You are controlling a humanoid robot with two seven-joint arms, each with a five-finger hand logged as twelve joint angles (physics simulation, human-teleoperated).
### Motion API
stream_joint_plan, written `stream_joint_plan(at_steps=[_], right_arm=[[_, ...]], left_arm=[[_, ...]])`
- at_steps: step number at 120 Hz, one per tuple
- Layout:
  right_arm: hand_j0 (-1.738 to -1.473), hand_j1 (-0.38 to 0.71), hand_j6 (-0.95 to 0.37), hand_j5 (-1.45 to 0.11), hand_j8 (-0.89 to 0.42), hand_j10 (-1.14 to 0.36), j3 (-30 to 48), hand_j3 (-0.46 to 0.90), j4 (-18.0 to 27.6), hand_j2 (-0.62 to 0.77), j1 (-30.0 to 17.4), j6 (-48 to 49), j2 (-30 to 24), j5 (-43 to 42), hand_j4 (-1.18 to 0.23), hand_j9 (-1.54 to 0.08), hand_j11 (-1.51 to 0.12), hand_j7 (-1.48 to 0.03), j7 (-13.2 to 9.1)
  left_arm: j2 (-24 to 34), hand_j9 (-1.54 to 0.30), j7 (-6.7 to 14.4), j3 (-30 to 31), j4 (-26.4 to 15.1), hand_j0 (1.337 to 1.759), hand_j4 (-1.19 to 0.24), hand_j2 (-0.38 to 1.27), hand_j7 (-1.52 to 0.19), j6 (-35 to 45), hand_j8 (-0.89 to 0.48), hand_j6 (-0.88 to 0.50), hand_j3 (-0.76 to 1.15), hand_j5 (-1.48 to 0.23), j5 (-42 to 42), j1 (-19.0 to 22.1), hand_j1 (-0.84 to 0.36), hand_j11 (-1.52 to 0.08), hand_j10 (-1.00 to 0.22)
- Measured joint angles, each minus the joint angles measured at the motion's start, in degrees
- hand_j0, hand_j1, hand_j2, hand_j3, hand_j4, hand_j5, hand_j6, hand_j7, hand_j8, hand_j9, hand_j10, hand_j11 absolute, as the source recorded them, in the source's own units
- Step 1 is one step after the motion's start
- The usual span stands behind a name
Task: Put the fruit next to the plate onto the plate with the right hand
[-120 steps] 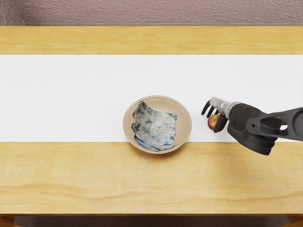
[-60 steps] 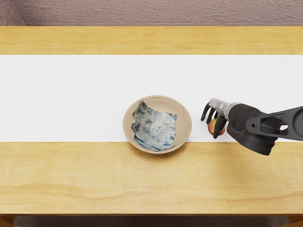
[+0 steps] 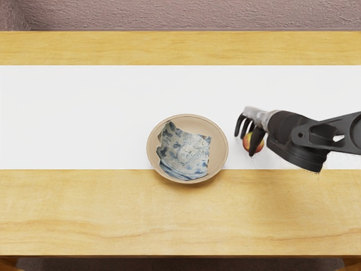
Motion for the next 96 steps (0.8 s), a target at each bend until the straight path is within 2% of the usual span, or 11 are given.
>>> stream_joint_plan(at_steps=[29, 58, 83, 87, 96], right_arm=[[-1.657, 0.30, -0.61, -1.08, -0.35, -0.46, 1.60, 0.00, -1.17, 0.41, 6.09, 0.70, 2.31, 2.23, -0.73, -1.05, -1.05, -1.01, 0.00], [-1.658, 0.35, -0.59, -1.13, -0.33, -0.44, 3.85, 0.00, -7.76, 0.52, 6.49, 1.69, 9.59, 3.09, -0.74, -1.08, -1.07, -1.03, 0.01], [-1.658, 0.37, -0.58, -1.17, -0.32, -0.44, 4.27, 0.00, -8.07, 0.58, 6.70, 4.82, 12.79, 5.42, -0.75, -1.12, -1.11, -1.06, 0.04], [-1.658, 0.38, -0.61, -1.18, -0.32, -0.44, 4.45, 0.00, -8.05, 0.59, 6.94, 5.01, 13.40, 5.61, -0.76, -1.12, -1.11, -1.06, 0.05], [-1.658, 0.37, -0.61, -1.19, -0.32, -0.42, 5.02, 0.00, -8.04, 0.57, 7.30, 5.31, 14.59, 5.85, -0.77, -1.14, -1.12, -1.08, 0.05]], left_arm=[[0.00, -0.01, 0.00, 0.00, 0.00, 1.658, -0.01, 0.00, -0.01, 0.00, -0.01, -0.01, 0.00, -0.02, 0.00, 0.09, 0.34, -0.01, -0.01], [0.00, -0.02, 0.00, 0.00, 0.01, 1.658, -0.01, 0.00, -0.02, 0.00, -0.01, -0.01, 0.00, -0.02, 0.00, 0.09, 0.34, -0.02, -0.01], [0.00, -0.02, 0.00, 0.00, 0.01, 1.658, -0.01, 0.00, -0.02, 0.00, -0.01, -0.01, 0.00, -0.02, 0.00, 0.09, 0.33, -0.02, -0.01], [0.00, -0.02, 0.00, 0.00, 0.02, 1.658, -0.01, 0.00, -0.02, 0.00, -0.01, -0.01, 0.00, -0.02, 0.00, 0.09, 0.34, -0.02, -0.01], [0.00, -0.02, 0.00, 0.00, 0.02, 1.658, -0.01, 0.00, -0.02, 0.00, -0.01, -0.01, 0.00, -0.02, -0.01, 0.09, 0.33, -0.02, -0.01]])
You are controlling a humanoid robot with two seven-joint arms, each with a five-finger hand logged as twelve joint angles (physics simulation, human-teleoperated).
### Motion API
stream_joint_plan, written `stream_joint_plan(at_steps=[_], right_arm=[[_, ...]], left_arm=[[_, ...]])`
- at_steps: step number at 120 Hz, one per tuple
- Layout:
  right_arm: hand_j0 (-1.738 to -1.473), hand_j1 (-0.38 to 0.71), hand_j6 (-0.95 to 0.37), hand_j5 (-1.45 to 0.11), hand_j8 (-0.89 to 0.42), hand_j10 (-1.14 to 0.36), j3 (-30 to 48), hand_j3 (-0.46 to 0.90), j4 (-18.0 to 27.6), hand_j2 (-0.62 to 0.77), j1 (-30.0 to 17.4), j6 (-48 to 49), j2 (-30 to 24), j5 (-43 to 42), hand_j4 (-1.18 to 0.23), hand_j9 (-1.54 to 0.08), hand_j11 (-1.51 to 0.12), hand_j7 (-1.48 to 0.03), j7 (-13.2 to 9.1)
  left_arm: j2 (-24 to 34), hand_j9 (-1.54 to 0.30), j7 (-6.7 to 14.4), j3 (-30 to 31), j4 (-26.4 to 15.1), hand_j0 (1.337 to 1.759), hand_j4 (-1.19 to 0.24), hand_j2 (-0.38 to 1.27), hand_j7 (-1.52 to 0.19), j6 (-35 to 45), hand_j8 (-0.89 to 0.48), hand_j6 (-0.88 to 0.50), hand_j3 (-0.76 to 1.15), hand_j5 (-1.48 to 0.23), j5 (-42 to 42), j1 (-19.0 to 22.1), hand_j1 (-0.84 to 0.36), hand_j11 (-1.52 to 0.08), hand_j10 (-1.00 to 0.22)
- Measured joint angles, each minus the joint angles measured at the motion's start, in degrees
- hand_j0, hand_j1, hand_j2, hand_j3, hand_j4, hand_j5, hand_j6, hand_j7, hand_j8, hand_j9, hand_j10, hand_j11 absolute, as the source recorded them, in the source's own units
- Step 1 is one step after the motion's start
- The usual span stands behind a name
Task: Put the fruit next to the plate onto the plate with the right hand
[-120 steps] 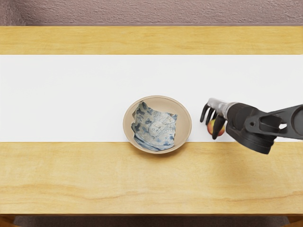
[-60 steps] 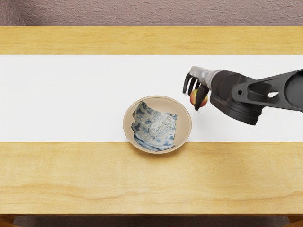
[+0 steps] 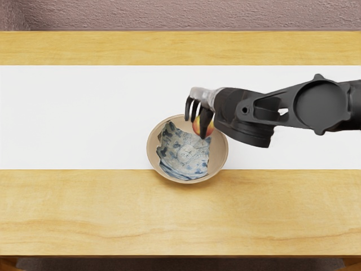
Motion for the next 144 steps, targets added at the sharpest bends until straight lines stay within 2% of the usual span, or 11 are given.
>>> stream_joint_plan(at_steps=[13, 19, 26, 40, 50, 78, 86, 99, 124, 135, 144], right_arm=[[-1.658, 0.38, -0.69, -1.19, -0.33, -0.44, 0.35, 0.00, -0.30, 0.60, -0.25, 0.13, 2.15, 0.00, -0.79, -1.15, -1.12, -1.09, 0.00], [-1.658, 0.38, -0.73, -1.17, -0.37, -0.52, 0.42, 0.00, -0.46, 0.60, -0.55, 0.08, 2.97, -0.04, -0.81, -1.15, -1.13, -1.10, -0.01], [-1.658, 0.38, -0.74, -1.13, -0.42, -0.58, 0.45, 0.00, -0.59, 0.50, -0.94, 0.12, 3.59, -0.18, -0.80, -1.11, -1.10, -1.07, -0.03], [-1.658, 0.11, -0.46, -0.69, -0.27, -0.36, 0.46, 0.00, -0.78, 0.27, -1.40, 0.37, 4.10, -0.61, -0.49, -0.68, -0.67, -0.66, -0.07], [-1.658, -0.04, -0.30, -0.46, -0.18, -0.24, 0.48, 0.00, -0.83, 0.18, -1.86, 0.45, 3.99, -0.83, -0.32, -0.45, -0.44, -0.44, -0.08], [-1.658, -0.25, -0.10, -0.15, -0.06, -0.08, 10.02, 0.00, -0.33, 0.06, -10.24, 5.18, -4.05, -5.56, -0.10, -0.14, -0.14, -0.14, 0.54], [-1.658, -0.28, -0.07, -0.11, -0.04, -0.06, 12.06, 0.00, -0.21, 0.04, -12.76, 6.85, -6.77, -6.50, -0.08, -0.10, -0.10, -0.10, 5.10], [-1.658, -0.31, -0.04, -0.06, -0.03, -0.03, 13.80, 0.00, -0.12, 0.03, -16.11, 8.48, -10.25, -7.91, -0.04, -0.06, -0.06, -0.06, 15.11], [-1.658, -0.33, -0.02, -0.02, -0.01, -0.01, 16.51, 0.00, -0.09, 0.01, -25.63, 12.12, -16.81, -12.17, -0.02, -0.02, -0.02, -0.02, 37.08], [-1.658, -0.34, -0.01, -0.01, -0.01, -0.01, 19.26, 0.00, -0.08, 0.01, -30.47, 12.56, -18.86, -13.48, -0.01, -0.01, -0.01, -0.01, 47.90], [-1.658, -0.34, -0.01, -0.01, 0.00, -0.01, 22.46, 0.00, -0.07, 0.01, -34.85, 13.96, -20.38, -14.74, -0.01, -0.01, -0.01, -0.01, 52.79]], left_arm=[[0.00, -0.02, 0.00, 0.00, 0.00, 1.658, -0.01, 0.00, -0.02, 0.00, -0.01, -0.01, 0.00, -0.02, 0.00, 0.00, 0.34, -0.02, -0.01], [0.00, -0.02, 0.00, 0.00, 0.00, 1.658, -0.01, 0.00, -0.02, 0.00, -0.01, -0.01, 0.00, -0.02, 0.00, 0.00, 0.34, -0.02, -0.01], [0.00, -0.01, 0.00, 0.00, 0.00, 1.658, -0.01, 0.00, -0.01, 0.00, -0.01, -0.01, 0.00, -0.02, 0.00, 0.00, 0.34, -0.01, -0.01], [0.00, -0.01, -0.01, 0.01, 0.00, 1.658, -0.01, 0.00, -0.01, 0.00, -0.01, -0.01, 0.00, -0.01, 0.00, 0.00, 0.34, -0.01, -0.01], [0.00, -0.01, -0.01, 0.01, 0.00, 1.658, -0.01, 0.00, -0.01, 0.00, -0.01, -0.01, 0.00, -0.01, 0.00, 0.00, 0.34, -0.01, -0.01], [0.00, -0.01, 0.00, 0.01, -0.01, 1.658, -0.01, 0.00, -0.01, 0.00, -0.01, -0.01, 0.00, -0.01, 0.00, 0.00, 0.34, -0.01, -0.01], [0.00, -0.01, 0.00, 0.00, 0.00, 1.658, -0.01, 0.00, -0.01, 0.00, -0.01, -0.01, 0.00, -0.01, 0.00, 0.00, 0.34, -0.01, -0.01], [0.00, -0.01, 0.00, 0.00, 0.00, 1.658, -0.01, 0.00, -0.01, 0.00, -0.01, -0.01, 0.00, -0.01, 0.00, 0.00, 0.34, -0.01, -0.01], [0.00, -0.01, 0.00, 0.00, -0.01, 1.658, -0.01, 0.00, -0.01, 0.00, -0.01, -0.01, 0.00, -0.01, 0.01, 0.00, 0.34, -0.01, -0.01], [0.00, -0.01, 0.00, 0.00, -0.01, 1.658, -0.01, 0.00, -0.01, 0.00, -0.01, -0.01, 0.00, -0.01, 0.01, 0.00, 0.34, -0.01, -0.01], [0.00, -0.01, 0.00, 0.00, 0.00, 1.658, -0.01, 0.00, -0.01, 0.00, -0.01, -0.01, 0.00, -0.01, 0.01, -0.02, 0.34, -0.01, -0.01]])
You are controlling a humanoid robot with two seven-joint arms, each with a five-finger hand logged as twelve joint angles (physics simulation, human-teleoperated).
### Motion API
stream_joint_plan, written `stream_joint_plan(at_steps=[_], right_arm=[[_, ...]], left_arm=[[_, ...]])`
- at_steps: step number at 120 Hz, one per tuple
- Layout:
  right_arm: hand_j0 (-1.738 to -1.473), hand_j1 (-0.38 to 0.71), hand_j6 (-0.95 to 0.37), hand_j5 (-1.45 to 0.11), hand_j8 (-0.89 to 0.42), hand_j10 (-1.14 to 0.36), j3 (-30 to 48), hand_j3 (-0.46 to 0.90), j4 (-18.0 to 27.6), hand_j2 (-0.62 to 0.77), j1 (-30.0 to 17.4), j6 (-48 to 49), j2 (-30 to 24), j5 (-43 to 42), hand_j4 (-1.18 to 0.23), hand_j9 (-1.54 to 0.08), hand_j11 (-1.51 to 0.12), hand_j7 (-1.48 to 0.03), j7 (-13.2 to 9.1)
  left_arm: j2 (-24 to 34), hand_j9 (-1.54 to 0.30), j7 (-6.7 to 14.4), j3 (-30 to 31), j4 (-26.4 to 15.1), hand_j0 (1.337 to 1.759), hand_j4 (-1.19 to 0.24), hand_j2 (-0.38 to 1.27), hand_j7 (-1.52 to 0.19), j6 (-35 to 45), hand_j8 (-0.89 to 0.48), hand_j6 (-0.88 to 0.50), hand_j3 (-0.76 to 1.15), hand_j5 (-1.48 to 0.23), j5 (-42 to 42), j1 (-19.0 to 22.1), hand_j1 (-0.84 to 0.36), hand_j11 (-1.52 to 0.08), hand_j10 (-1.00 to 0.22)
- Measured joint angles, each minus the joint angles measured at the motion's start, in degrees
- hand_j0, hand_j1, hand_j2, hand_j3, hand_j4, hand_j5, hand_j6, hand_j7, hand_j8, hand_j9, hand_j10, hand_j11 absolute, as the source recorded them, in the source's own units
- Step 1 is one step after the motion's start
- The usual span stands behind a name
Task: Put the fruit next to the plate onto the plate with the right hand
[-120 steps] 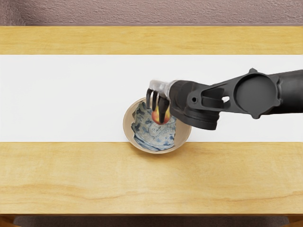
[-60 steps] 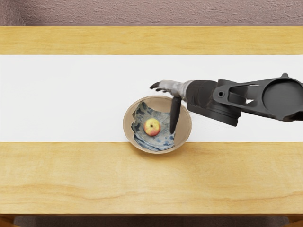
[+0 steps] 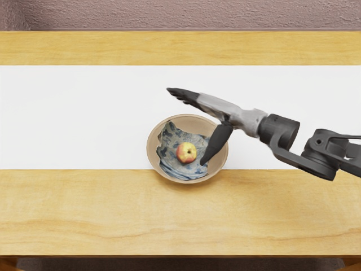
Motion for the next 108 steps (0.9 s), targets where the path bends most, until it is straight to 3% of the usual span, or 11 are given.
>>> stream_joint_plan(at_steps=[10, 24, 36, 48, 74, 108], right_arm=[[-1.658, -0.35, -0.01, -0.01, 0.00, 0.00, 5.62, 0.00, -0.25, 0.00, -6.37, 2.53, -1.28, -2.56, -0.01, -0.01, -0.01, -0.01, 3.11], [-1.658, -0.35, 0.00, 0.00, 0.00, 0.00, 8.91, 0.00, -3.11, 0.00, -12.64, 3.80, -2.07, -4.00, 0.00, 0.00, 0.00, 0.00, 11.75], [-1.658, -0.35, 0.00, 0.00, 0.00, 0.00, 15.43, 0.00, -4.99, 0.00, -19.10, 4.40, -2.32, -3.98, 0.00, 0.00, 0.00, 0.00, 15.07], [-1.658, -0.35, 0.00, 0.00, 0.00, 0.00, 21.01, 0.00, -5.96, 0.00, -24.25, 4.94, -2.69, -3.88, 0.00, 0.00, 0.00, 0.00, 16.34], [-1.658, -0.35, 0.00, 0.00, 0.00, 0.00, 26.87, 0.00, -6.40, 0.00, -30.37, 5.68, -2.55, -3.82, 0.00, 0.00, 0.00, 0.00, 17.03], [-1.658, -0.35, 0.00, 0.00, 0.00, 0.00, 43.67, 0.00, -7.82, 0.00, -44.49, 16.73, -2.23, -3.77, 0.00, 0.00, 0.00, 0.00, 17.12]], left_arm=[[0.00, -0.01, -0.01, 0.00, -0.01, 1.658, -0.01, 0.00, -0.01, 0.00, -0.01, -0.01, 0.00, -0.01, 0.00, 0.02, 0.34, -0.01, -0.01], [0.00, -0.02, 0.00, 0.00, -0.01, 1.658, -0.01, 0.00, -0.02, 0.00, -0.01, -0.01, 0.00, -0.02, -0.01, 0.02, 0.34, -0.02, -0.01], [0.00, -0.02, 0.00, 0.00, -0.01, 1.658, -0.01, 0.00, -0.02, 0.00, -0.01, -0.01, 0.00, -0.02, 0.00, 0.02, 0.34, -0.02, -0.01], [0.00, -0.02, 0.00, 0.00, -0.01, 1.658, -0.01, 0.00, -0.02, 0.00, -0.01, -0.01, 0.00, -0.02, 0.00, 0.02, 0.34, -0.02, -0.01], [0.00, -0.02, 0.00, 0.00, -0.02, 1.658, -0.01, 0.00, -0.02, 0.00, -0.01, -0.01, 0.00, -0.02, 0.00, 0.02, 0.34, -0.02, -0.01], [0.00, -0.02, 0.00, -0.05, 0.00, 1.658, -0.01, 0.00, -0.02, 0.00, -0.01, -0.01, 0.00, -0.02, 0.00, -0.02, 0.34, -0.02, -0.01]])
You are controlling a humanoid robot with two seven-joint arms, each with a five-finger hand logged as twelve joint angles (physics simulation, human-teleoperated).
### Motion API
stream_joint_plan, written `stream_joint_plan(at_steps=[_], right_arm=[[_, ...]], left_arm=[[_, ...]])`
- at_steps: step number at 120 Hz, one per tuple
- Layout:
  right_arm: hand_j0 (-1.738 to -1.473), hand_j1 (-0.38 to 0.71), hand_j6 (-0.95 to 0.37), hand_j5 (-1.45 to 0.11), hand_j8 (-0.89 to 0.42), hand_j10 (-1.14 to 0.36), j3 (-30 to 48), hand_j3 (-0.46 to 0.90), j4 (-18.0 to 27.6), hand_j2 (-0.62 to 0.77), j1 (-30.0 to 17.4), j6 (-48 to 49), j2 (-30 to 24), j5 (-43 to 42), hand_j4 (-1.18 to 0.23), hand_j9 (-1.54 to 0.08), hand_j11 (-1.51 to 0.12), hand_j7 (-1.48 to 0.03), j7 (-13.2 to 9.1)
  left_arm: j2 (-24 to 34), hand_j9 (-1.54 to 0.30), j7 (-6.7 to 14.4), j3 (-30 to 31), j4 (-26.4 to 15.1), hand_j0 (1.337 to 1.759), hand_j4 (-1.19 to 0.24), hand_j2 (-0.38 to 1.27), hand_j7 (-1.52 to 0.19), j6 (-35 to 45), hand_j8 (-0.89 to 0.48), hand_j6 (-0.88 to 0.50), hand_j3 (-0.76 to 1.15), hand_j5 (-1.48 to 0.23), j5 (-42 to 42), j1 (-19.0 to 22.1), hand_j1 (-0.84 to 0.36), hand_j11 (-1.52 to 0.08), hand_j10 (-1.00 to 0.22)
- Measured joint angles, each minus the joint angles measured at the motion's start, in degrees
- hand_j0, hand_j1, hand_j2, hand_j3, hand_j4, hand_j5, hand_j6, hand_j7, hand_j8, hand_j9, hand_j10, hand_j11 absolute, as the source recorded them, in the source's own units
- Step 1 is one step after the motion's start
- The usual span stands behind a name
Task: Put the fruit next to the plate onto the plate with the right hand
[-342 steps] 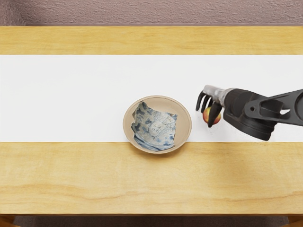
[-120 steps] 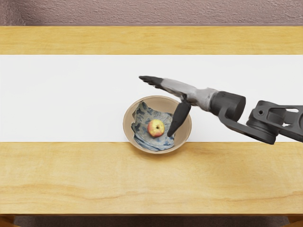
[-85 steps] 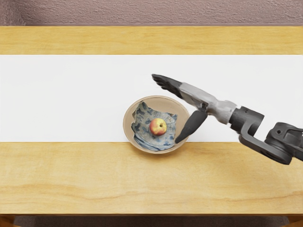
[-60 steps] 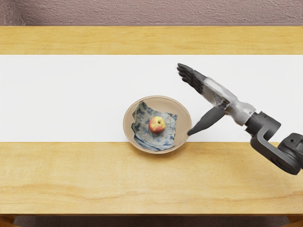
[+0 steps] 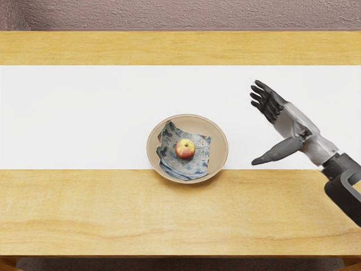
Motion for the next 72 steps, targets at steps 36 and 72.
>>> stream_joint_plan(at_steps=[36, 72], right_arm=[[-1.658, -0.35, 0.00, 0.00, 0.00, 0.00, 7.46, 0.00, -5.10, 0.00, -3.98, 4.76, -0.42, 2.22, 0.00, 0.00, 0.00, 0.00, 0.01], [-1.658, -0.35, 0.00, 0.00, 0.00, 0.00, 10.52, 0.00, -5.73, 0.00, -6.34, 5.25, -0.73, 3.37, 0.00, 0.00, 0.00, 0.00, 0.01]], left_arm=[[0.00, -0.02, -0.01, -1.29, 3.08, 1.658, -0.01, 0.00, -0.02, 0.00, -0.01, -0.01, 0.00, -0.02, -0.08, -0.31, 0.34, -0.02, -0.01], [0.00, -0.02, -0.76, -10.91, 2.80, 1.658, -0.01, 0.00, -0.02, -0.19, -0.01, -0.01, 0.00, -0.02, -3.33, 2.29, 0.34, -0.02, -0.01]])
